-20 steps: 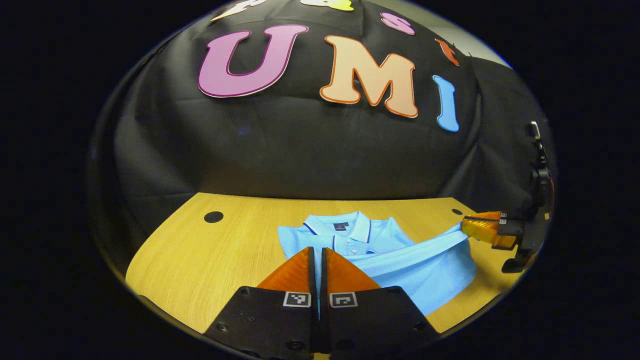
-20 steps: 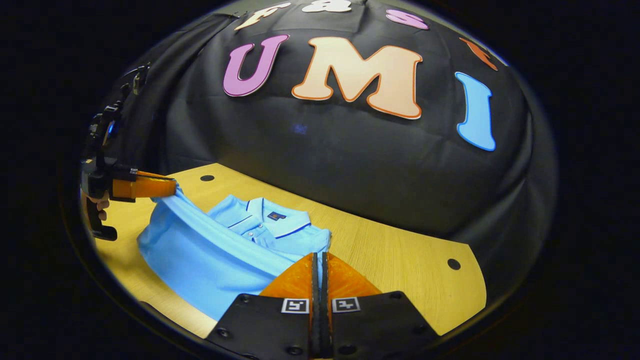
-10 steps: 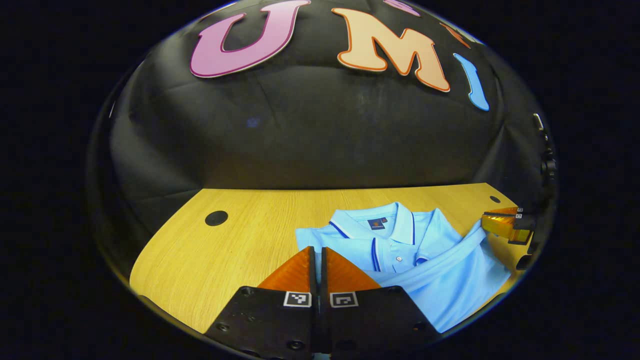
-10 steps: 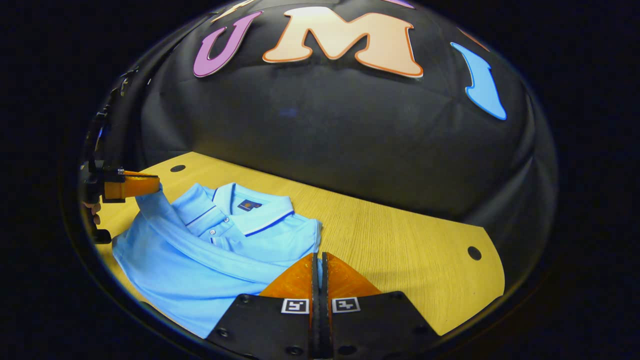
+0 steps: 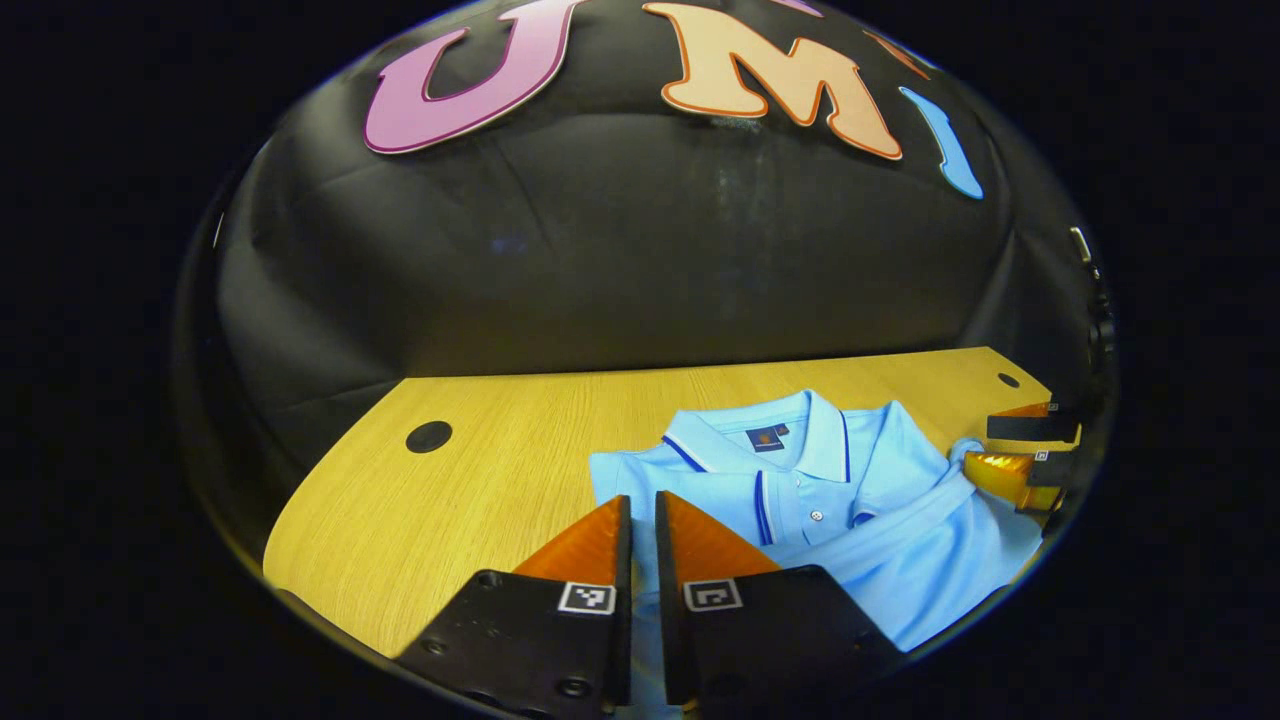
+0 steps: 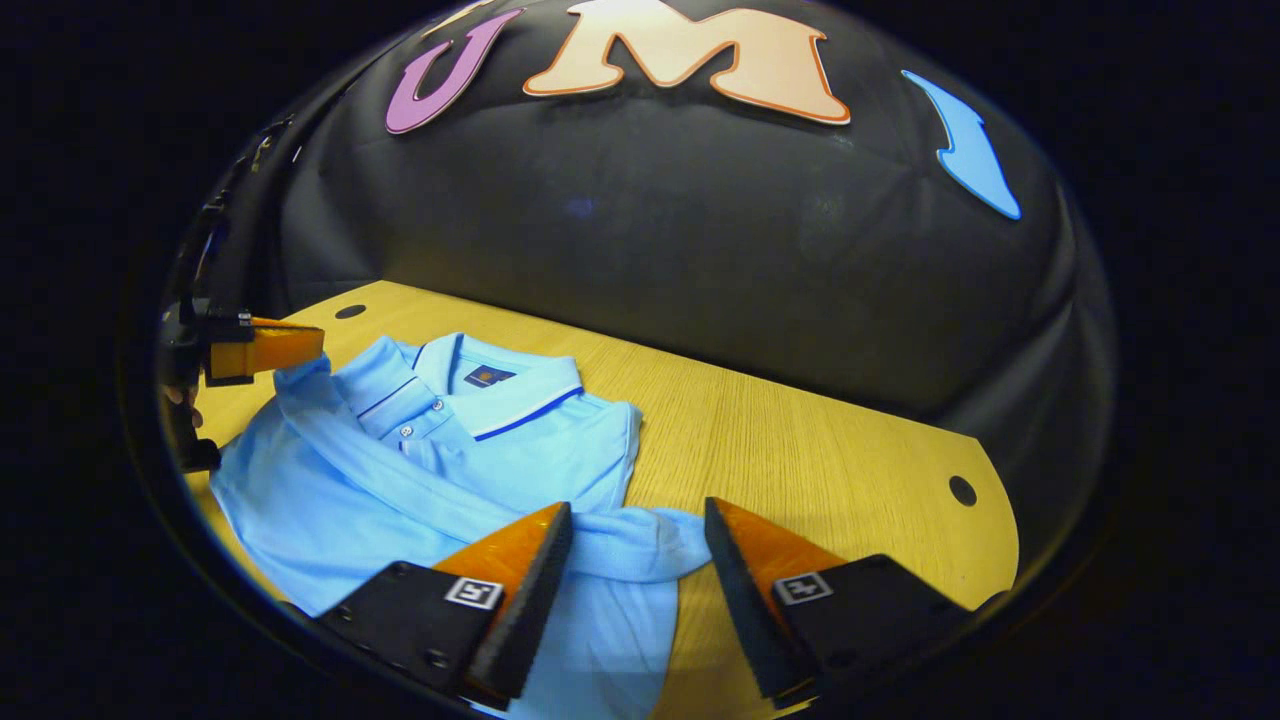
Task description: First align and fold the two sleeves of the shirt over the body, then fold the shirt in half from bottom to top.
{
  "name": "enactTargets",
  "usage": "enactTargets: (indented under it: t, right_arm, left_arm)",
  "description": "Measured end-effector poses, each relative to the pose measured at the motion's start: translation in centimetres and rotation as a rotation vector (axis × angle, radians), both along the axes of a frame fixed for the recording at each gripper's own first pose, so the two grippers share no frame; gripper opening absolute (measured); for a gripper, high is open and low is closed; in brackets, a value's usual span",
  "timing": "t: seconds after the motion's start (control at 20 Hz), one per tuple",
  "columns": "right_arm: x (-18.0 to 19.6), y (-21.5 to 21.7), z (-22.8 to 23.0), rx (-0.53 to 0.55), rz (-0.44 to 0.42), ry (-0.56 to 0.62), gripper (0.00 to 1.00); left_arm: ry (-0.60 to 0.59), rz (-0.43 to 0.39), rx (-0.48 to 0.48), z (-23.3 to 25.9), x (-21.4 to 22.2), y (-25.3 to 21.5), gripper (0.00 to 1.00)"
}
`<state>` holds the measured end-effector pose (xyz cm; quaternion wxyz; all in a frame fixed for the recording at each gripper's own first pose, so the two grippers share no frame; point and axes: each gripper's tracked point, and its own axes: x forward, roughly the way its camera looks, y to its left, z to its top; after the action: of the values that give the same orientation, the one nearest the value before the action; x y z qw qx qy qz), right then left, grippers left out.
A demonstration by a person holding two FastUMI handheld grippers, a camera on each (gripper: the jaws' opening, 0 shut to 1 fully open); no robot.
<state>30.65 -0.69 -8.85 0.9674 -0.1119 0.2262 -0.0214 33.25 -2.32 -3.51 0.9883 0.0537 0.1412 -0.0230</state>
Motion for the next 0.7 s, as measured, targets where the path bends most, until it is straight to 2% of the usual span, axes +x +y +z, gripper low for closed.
enactTargets:
  t: [0.05,0.1,0.2,0.25,0.5,0.7]
  right_arm:
    - [-0.3,0.0,0.2,0.006,-0.002,-0.005,0.94]
    - [-0.5,0.1,0.5,0.017,0.0,-0.009,1.0]
    - [-1.3,0.3,1.0,0.036,0.002,-0.02,1.0]
    - [-1.8,0.4,1.4,0.041,0.007,-0.027,1.0]
    - [-5.3,1.7,3.0,0.041,0.043,-0.071,1.0]
    - [-9.5,4.5,3.9,0.069,0.131,-0.098,1.0]
  left_arm:
    - [0.0,0.003,-0.002,0.2,-0.3,0.1,0.3]
    - [0.0,0.008,-0.011,0.4,-0.8,0.2,0.5]
    - [-0.018,0.012,-0.031,1.3,-1.8,0.2,0.89]
    - [-0.033,0.017,-0.027,1.9,-2.5,0.4,0.93]
    - [-0.087,0.013,-0.032,3.9,-7.2,0.3,0.95]
    - [-0.098,-0.017,-0.063,4.1,-11.8,-0.5,0.95]
